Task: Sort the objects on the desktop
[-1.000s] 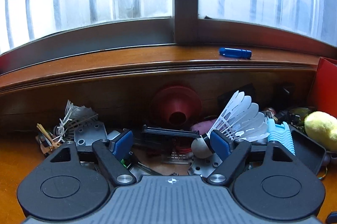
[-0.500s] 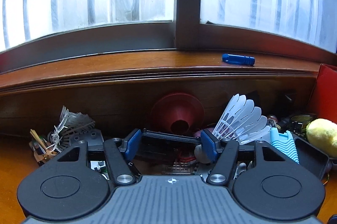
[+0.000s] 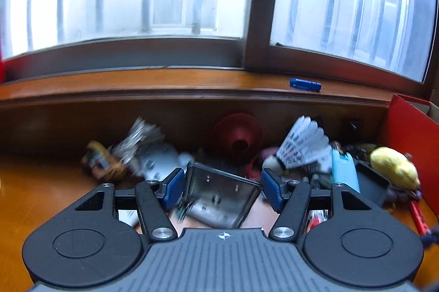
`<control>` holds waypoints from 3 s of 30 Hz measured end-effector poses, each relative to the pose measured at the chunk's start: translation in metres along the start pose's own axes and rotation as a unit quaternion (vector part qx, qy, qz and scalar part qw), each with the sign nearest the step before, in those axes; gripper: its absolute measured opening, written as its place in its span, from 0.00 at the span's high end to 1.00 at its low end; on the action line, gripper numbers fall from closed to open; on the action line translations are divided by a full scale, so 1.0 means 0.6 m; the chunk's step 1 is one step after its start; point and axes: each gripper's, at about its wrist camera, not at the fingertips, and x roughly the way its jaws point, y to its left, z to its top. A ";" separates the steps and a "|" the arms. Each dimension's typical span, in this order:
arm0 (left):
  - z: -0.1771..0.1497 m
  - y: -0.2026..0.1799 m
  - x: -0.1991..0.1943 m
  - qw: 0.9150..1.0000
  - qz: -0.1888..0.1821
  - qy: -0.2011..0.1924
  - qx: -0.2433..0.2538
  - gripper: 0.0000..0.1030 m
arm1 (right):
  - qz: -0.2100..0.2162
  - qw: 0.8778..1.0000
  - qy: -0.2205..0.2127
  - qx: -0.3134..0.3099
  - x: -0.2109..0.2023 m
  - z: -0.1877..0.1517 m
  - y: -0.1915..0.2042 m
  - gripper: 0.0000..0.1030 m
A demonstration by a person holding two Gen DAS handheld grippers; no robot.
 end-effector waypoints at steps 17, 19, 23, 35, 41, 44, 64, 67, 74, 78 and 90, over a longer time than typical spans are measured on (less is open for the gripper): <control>-0.079 0.075 -0.100 0.997 0.068 0.026 -0.039 0.19 | 0.085 0.977 -0.079 -0.178 0.022 0.131 0.119 0.22; -0.081 0.083 -0.103 0.995 0.077 0.026 -0.052 0.18 | 0.092 0.975 -0.085 -0.184 0.043 0.153 0.128 0.27; -0.085 0.093 -0.106 0.994 0.081 0.031 -0.065 0.15 | 0.101 0.979 -0.067 -0.162 0.100 0.197 0.128 0.45; -0.122 0.077 -0.158 0.990 0.110 0.073 -0.039 0.09 | 0.107 0.975 -0.019 -0.192 0.150 0.167 0.149 0.50; -0.146 0.064 -0.180 0.986 0.131 0.104 0.010 0.10 | 0.093 0.981 -0.005 -0.172 0.093 0.108 0.137 0.50; -0.151 0.067 -0.172 0.981 0.158 0.108 0.024 0.10 | 0.089 0.985 -0.004 -0.146 0.073 0.085 0.121 0.50; -0.140 0.059 -0.120 0.989 0.117 0.093 -0.017 0.04 | 0.102 0.982 -0.022 -0.158 0.053 0.031 0.128 0.10; -0.145 0.062 -0.113 0.989 0.119 0.083 -0.033 0.17 | 0.104 0.980 -0.016 -0.170 0.056 0.031 0.134 0.05; -0.138 0.067 -0.119 0.992 0.102 0.065 -0.037 0.41 | 0.105 0.978 -0.015 -0.178 0.057 0.030 0.139 0.00; -0.129 0.069 -0.129 0.993 0.099 0.049 -0.045 0.41 | 0.097 0.982 -0.022 -0.161 0.053 0.037 0.135 0.16; -0.119 0.068 -0.124 0.994 0.088 0.042 -0.043 0.41 | 0.091 0.983 -0.057 -0.146 0.074 0.064 0.133 0.50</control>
